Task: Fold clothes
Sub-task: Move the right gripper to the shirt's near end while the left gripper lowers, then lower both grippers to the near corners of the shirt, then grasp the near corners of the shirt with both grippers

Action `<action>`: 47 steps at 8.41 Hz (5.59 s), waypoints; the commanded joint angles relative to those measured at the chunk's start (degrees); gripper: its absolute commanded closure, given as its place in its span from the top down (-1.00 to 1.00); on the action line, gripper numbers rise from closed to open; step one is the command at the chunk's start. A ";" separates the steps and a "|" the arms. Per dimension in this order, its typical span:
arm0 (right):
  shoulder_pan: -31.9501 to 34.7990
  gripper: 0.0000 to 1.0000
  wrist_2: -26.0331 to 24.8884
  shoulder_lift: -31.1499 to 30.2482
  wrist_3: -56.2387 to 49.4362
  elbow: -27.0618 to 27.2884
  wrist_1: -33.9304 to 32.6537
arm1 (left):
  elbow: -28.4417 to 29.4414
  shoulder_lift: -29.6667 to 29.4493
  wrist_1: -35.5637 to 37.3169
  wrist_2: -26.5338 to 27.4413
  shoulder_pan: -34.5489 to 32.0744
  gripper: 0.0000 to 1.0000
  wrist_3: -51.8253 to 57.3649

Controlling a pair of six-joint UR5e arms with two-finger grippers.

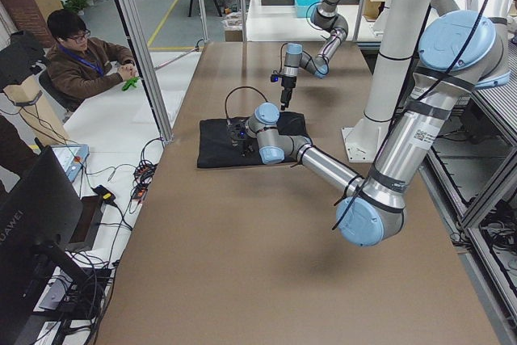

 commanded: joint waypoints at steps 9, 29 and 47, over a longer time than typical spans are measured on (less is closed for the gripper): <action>-7.96 0.89 -10.65 -1.62 -1.42 -3.36 0.38 | -1.21 1.41 0.07 4.10 2.63 1.00 -0.13; -8.75 -1.00 -12.76 4.80 6.84 -3.89 0.47 | -18.84 13.94 0.07 12.14 17.00 1.00 -11.19; -8.75 -1.00 -12.58 4.28 6.41 -3.45 0.38 | -13.08 14.15 0.25 34.69 38.76 -1.00 -15.16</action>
